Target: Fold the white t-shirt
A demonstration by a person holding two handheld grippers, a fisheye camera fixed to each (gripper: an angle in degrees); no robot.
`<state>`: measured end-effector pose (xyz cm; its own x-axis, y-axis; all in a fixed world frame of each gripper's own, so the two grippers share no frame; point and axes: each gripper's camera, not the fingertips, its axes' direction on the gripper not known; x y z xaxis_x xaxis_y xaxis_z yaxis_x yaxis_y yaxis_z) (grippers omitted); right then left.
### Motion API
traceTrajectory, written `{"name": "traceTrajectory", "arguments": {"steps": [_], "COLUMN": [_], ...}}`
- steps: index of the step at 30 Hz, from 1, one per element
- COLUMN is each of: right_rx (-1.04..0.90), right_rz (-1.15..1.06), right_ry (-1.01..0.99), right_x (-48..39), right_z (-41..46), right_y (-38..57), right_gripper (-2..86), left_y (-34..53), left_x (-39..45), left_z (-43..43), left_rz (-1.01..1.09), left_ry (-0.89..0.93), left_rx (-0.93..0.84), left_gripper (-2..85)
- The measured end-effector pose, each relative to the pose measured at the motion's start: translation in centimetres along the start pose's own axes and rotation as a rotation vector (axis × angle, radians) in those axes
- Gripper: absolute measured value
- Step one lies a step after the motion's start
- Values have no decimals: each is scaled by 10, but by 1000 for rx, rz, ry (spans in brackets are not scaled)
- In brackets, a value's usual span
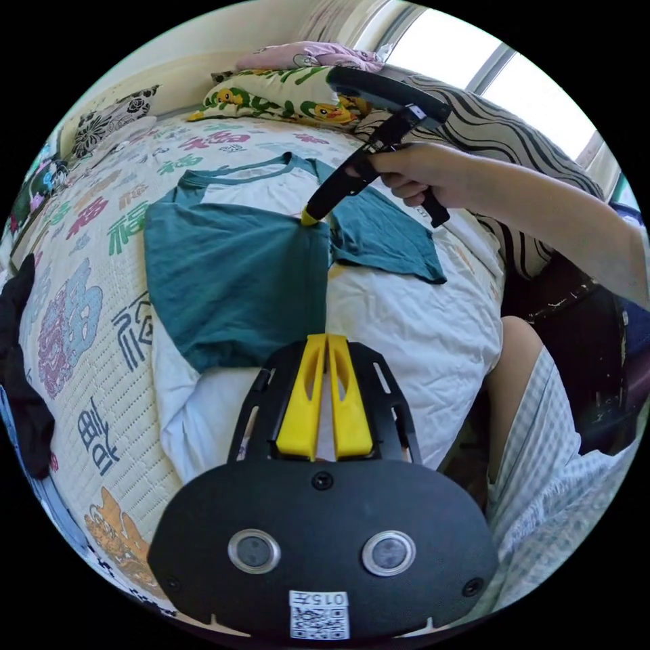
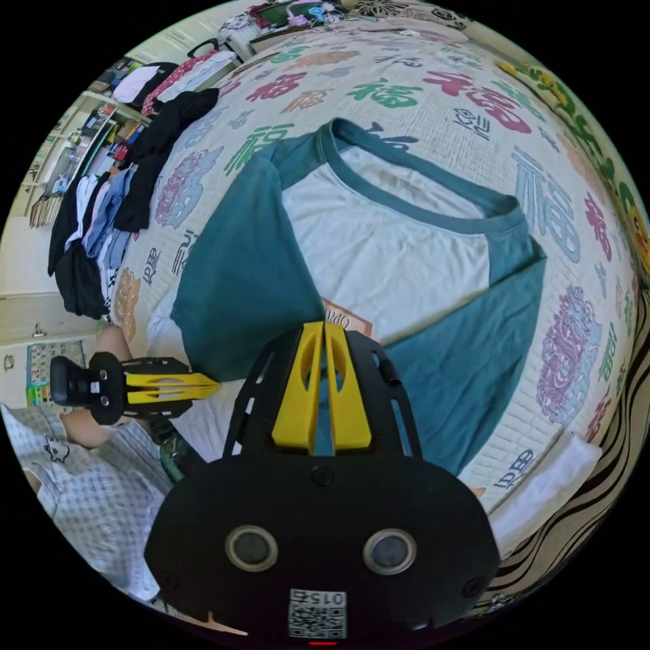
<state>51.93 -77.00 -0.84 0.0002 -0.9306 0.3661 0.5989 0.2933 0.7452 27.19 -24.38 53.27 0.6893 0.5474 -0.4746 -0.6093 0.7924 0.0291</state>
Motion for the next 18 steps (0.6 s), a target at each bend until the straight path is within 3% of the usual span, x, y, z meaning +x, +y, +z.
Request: {"name": "traceTrajectory", "arguments": {"steps": [2, 6, 9, 14, 18], "right_rx": [34, 209, 253, 249, 185], "right_rz": [-1, 84, 218, 324, 345], "right_ry": [-13, 55, 45, 3, -20], "right_x": [9, 61, 112, 165, 178], "right_z": [-11, -52, -66, -60, -40], "right_y": [6, 28, 36, 39, 43], "right_gripper": [6, 64, 93, 111, 98], "left_y": [-9, -48, -97, -169, -199], "left_x": [-3, -45, -99, -146, -175], "left_z": [-8, -48, -51, -21, 29], "left_rz": [27, 30, -24, 15, -34], "left_ry": [-12, -124, -143, -209, -139], "left_rx": [15, 213, 219, 105, -81], "left_gripper": [34, 78, 88, 97, 107]}}
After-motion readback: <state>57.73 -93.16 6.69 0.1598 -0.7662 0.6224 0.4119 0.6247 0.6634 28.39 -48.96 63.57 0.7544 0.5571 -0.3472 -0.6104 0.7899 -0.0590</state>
